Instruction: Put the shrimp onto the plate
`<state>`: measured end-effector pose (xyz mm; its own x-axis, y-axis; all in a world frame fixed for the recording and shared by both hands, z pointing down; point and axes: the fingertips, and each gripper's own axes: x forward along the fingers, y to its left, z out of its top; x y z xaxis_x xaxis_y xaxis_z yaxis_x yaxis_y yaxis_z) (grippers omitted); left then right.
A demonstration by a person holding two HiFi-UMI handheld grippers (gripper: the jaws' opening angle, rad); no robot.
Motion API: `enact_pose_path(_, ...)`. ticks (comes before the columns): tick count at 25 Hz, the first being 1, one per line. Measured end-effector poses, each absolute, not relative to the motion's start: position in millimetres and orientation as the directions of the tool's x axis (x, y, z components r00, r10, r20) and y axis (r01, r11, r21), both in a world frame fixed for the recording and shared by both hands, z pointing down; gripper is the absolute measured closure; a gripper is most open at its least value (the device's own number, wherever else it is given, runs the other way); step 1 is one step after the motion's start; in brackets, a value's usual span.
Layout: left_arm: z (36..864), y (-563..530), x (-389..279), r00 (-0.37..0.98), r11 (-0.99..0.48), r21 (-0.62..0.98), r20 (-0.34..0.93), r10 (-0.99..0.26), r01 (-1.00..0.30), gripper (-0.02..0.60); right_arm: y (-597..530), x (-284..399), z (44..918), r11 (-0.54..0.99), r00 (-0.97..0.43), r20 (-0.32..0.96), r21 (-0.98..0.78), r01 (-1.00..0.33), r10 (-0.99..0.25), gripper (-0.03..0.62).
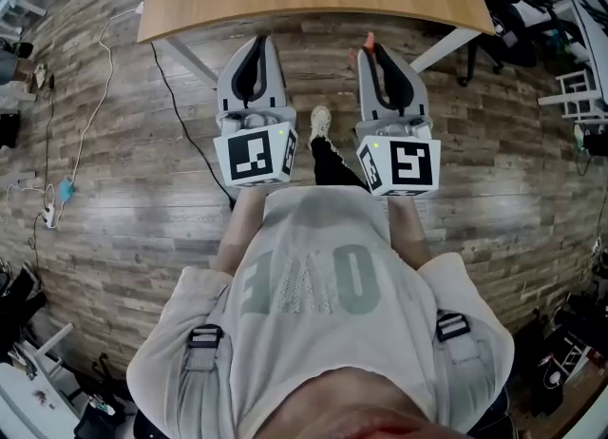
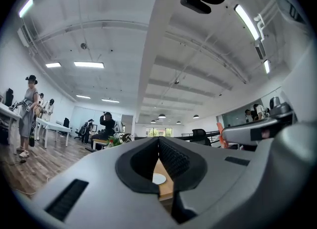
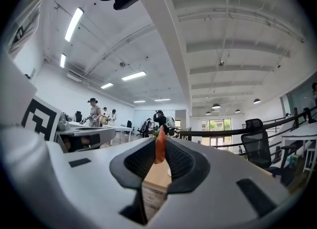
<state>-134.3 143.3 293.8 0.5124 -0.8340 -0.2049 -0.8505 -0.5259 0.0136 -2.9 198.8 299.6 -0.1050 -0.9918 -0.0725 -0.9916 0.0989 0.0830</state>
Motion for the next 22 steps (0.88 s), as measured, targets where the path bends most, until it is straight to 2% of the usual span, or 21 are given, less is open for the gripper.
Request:
enact_pose_path(7,285,69,-105,0.504,-0.51,-0.021,-0.2,-0.84,-0.86,0.572,114,28,295,0.121,-0.129,-0.05,0.141,-0.983,-0.99,0.525)
enact_pose_path(16,296,-31,-71,0.443,-0.446,-0.012,-0.142,-0.885,-0.895,0.572,6,68,308,0.179,-0.179,0.016,0.101,-0.979,-0.984,0.525)
enact_pose_path(22,286,-94,-60,0.417,-0.421,-0.014,-0.161,-0.894,-0.907,0.571,-63,76,305,0.22,-0.22,0.009,0.089,-0.971,-0.975,0.525)
